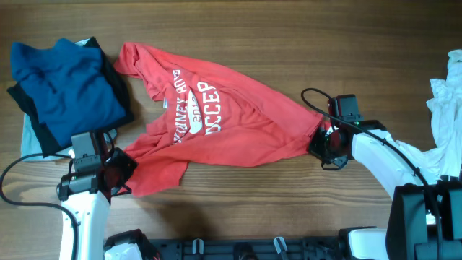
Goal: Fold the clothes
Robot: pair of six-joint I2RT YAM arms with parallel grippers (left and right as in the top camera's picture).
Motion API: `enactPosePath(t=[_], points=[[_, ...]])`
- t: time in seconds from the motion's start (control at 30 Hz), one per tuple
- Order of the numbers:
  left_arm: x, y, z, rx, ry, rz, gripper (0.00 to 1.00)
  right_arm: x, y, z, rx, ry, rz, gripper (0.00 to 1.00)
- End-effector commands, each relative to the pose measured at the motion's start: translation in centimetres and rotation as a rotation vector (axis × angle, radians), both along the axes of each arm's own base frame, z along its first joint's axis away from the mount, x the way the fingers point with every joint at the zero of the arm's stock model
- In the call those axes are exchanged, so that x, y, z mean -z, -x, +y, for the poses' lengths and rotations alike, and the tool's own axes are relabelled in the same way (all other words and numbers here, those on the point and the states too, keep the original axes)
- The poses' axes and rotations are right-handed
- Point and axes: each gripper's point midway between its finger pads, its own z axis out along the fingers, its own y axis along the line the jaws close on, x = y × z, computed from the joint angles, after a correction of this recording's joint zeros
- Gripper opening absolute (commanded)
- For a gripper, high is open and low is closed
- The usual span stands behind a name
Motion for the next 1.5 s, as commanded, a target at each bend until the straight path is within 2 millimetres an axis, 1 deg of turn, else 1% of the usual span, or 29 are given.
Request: enactPosePath(t=[0.0,0.03,0.1,0.17,0.2,0.23,0.33,0.4,0.43,0.47,0.53,0.63,0.73,0.77,0.87,0.9,0.93,1.0,1.03,1.1,1.13,1.2,1.3,1.33,1.4,1.43,1.47], points=[[-0.8,-0.7,-1.3,0.133,0.035,-0.04,0.04,-3.7,-1.3,0.0,-0.055,0.009,-0.1,0.04],[-1.5,-0.8,-1.8,0.144,0.058,-0.055,0.04,-5.9,-1.7,0.0,-0.068,0.008,-0.152,0.04],[-2.7,-1.1,-2.4,0.176,0.078,-0.086,0.04,-8.3,-1.9,0.0,-0.071,0.007,-0.205,0.04],[-4.6,-1.5,-2.8,0.193,0.095,-0.125,0.04,-11.4,-2.1,0.0,-0.09,0.009,-0.286,0.04],[-5.9,-1.7,-3.0,0.213,0.091,-0.155,0.04,-12.8,-2.0,-0.2,-0.089,0.019,-0.321,0.04],[-7.1,-1.9,-3.1,0.223,0.085,-0.179,0.04,-14.5,-1.9,-0.6,-0.08,0.041,-0.363,0.04],[-11.2,-2.4,-2.9,0.229,0.053,-0.261,0.04,-19.0,-1.5,-2.1,-0.048,0.118,-0.468,0.04],[-14.6,-2.8,-2.9,0.235,0.032,-0.334,0.04,-22.3,-1.1,-2.8,-0.052,0.148,-0.553,0.04],[-16.1,-2.9,-3.0,0.24,0.028,-0.367,0.04,-23.5,-1.0,-3.0,-0.053,0.153,-0.58,0.04],[-17.3,-2.9,-3.1,0.245,0.028,-0.389,0.04,-24.8,-0.8,-3.3,-0.05,0.16,-0.606,0.04],[-20.5,-3.0,-3.6,0.264,0.036,-0.457,0.04,-27.1,-0.3,-4.0,-0.042,0.182,-0.647,0.04],[-25.0,-2.9,-4.0,0.28,0.025,-0.555,0.04,-29.7,0.3,-4.8,-0.045,0.219,-0.681,0.04],[-29.1,-2.2,-3.9,0.277,-0.015,-0.636,0.04,-32.4,1.1,-5.7,-0.027,0.262,-0.723,0.04],[-30.2,-1.9,-3.9,0.275,-0.026,-0.657,0.04,-33.2,1.3,-5.8,-0.021,0.263,-0.736,0.04],[-34.3,-0.7,-3.3,0.246,-0.092,-0.739,0.04,-37.0,2.1,-6.2,0.005,0.278,-0.819,0.04],[-35.1,-0.4,-3.1,0.234,-0.112,-0.753,0.04,-38.1,2.4,-6.5,0.018,0.294,-0.844,0.04],[-36.3,0.0,-2.7,0.217,-0.143,-0.777,0.04,-39.2,2.8,-6.8,0.032,0.311,-0.868,0.04],[-37.7,0.5,-2.6,0.208,-0.17,-0.813,0.04,-40.9,3.2,-7.2,0.053,0.334,-0.912,0.04],[-38.2,0.6,-2.7,0.205,-0.171,-0.824,0.04,-41.6,3.4,-7.3,0.057,0.34,-0.93,0.04],[-38.3,0.6,-2.7,0.189,-0.155,-0.829,0.04,-42.0,3.1,-7.3,0.059,0.34,-0.942,0.05],[-38.2,0.4,-2.7,0.192,-0.147,-0.827,0.04,-41.9,2.9,-7.3,0.058,0.34,-0.939,0.04],[-37.8,-0.4,-3.0,0.213,-0.116,-0.813,0.04,-41.2,1.6,-7.3,0.052,0.339,-0.904,0.04],[-36.9,-2.7,-2.7,0.227,-0.077,-0.773,0.04,-39.2,-1.5,-7.2,0.015,0.342,-0.821,0.04],[-36.6,-3.8,-2.6,0.236,-0.058,-0.761,0.04,-38.3,-2.9,-7.1,-0.002,0.337,-0.789,0.04],[-35.9,-6.2,-2.7,0.268,-0.009,-0.746,0.04,-36.2,-5.8,-6.8,-0.039,0.32,-0.727,0.04],[-35.5,-7.8,-2.8,0.289,0.016,-0.742,0.04,-35.4,-7.1,-6.5,-0.058,0.309,-0.71,0.04],[-35.0,-9.5,-2.8,0.308,0.036,-0.734,0.04,-34.2,-9.0,-6.3,-0.073,0.292,-0.687,0.04]])
